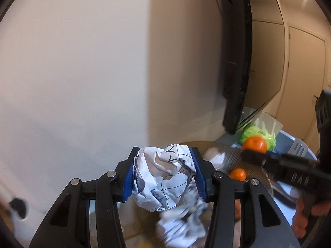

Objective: Organize objects
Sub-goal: 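Carry the orange and paper ball over the brown bowl and open both tools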

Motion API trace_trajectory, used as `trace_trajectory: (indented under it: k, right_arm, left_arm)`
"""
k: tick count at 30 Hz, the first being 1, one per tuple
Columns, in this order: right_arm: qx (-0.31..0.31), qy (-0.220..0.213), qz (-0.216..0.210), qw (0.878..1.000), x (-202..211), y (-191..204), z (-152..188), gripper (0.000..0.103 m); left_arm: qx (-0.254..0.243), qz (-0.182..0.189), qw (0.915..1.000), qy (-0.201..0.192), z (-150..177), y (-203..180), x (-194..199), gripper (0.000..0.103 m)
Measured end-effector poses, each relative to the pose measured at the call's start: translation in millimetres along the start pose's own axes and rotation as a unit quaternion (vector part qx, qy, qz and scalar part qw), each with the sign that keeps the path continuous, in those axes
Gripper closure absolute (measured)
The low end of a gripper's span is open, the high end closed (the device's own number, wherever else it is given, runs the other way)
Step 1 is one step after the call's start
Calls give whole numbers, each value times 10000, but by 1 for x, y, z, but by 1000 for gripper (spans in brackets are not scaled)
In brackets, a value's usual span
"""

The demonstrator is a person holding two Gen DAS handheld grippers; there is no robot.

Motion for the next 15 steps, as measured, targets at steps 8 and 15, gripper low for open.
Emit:
trace_trajectory:
  k: [8,15]
  right_arm:
    - [11,104,146,9998,-16,-24,2,68]
    - [23,231,574,9981,-29,-30,5,0]
  left_arm:
    - [27,35,9999,164,6,-16,-39,58]
    - [61,-564,9967,585,15,-8,-64,1]
Point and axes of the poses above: each gripper's, at about its wrist camera, not at the fingertips, and x roughly against the way its jaws point, y to its left, z to its underside, the point moved 1 cm from there along -x, roughly the way its jaws point, and after that the axes turned 5 degrees about -y, right-handed, at the moved point
